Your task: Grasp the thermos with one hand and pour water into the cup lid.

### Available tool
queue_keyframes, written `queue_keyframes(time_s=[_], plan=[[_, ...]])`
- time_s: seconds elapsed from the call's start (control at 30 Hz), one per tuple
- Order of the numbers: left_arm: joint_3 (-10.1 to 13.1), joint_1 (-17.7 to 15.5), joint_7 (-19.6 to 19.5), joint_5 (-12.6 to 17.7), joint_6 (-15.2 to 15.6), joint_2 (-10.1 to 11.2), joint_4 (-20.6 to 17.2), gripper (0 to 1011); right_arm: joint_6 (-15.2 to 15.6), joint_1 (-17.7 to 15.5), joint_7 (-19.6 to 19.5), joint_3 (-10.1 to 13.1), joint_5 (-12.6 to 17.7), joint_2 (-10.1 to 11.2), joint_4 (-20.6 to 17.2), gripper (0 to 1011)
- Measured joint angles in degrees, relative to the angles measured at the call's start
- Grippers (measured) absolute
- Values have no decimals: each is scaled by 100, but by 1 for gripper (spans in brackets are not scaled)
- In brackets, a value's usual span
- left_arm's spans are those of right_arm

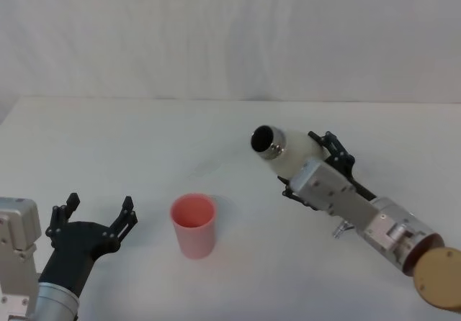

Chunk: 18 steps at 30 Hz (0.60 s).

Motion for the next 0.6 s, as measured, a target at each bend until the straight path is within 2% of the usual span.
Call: queue_keyframes(time_s=[0.3, 0.6], plan=[[0, 0, 0, 0, 0, 0, 0, 1001, 179, 240, -36, -258, -704, -122, 239, 957], [0, 0, 0, 0, 0, 0, 0, 1001, 207, 355, -21, -421, -1073, -199, 331, 957]])
